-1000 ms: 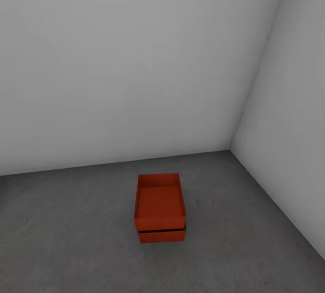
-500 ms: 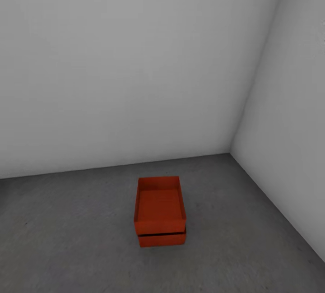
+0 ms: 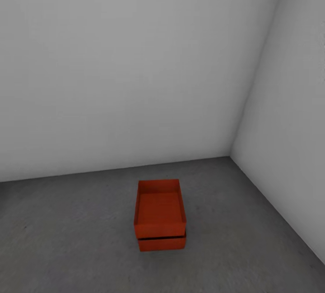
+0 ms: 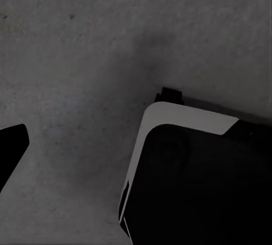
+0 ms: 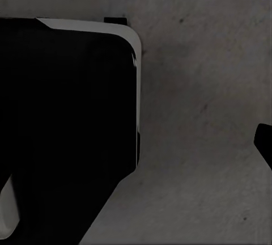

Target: Move the two storage containers from the living room to the garage. In the garage, place one container on the floor and stack the other container on top of it (either order is fine).

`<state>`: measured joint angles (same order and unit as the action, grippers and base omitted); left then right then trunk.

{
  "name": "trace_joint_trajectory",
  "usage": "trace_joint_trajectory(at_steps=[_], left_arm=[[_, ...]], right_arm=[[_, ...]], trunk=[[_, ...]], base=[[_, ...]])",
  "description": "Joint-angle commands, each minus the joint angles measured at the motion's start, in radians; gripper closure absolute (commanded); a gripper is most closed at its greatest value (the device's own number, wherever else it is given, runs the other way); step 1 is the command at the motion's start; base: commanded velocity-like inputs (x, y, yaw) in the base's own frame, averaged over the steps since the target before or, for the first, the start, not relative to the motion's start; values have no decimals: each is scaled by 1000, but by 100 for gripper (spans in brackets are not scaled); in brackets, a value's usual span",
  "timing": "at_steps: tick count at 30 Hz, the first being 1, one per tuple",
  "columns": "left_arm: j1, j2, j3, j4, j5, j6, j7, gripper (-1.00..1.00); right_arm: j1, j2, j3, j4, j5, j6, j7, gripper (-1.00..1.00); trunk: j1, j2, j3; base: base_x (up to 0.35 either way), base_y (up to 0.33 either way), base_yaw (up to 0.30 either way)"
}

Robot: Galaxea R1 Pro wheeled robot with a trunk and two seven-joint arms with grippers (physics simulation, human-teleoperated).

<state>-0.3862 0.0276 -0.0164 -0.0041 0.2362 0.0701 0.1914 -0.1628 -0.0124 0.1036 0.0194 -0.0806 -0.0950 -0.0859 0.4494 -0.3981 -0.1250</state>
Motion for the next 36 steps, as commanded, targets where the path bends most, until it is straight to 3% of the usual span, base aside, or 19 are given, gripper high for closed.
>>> trace_joint_trajectory(at_steps=[1, 36], left_arm=[[-1, 0, -2, 0, 6, 4, 2, -100], [-1, 0, -2, 0, 6, 4, 3, -100]], right_arm=[[-1, 0, 8, 2, -9, -5, -2, -100], [0, 3, 2, 2, -8, -6, -2, -100]], trunk=[[1, -2, 0], [1, -2, 56]], base=[[0, 0, 0], [0, 0, 0]])
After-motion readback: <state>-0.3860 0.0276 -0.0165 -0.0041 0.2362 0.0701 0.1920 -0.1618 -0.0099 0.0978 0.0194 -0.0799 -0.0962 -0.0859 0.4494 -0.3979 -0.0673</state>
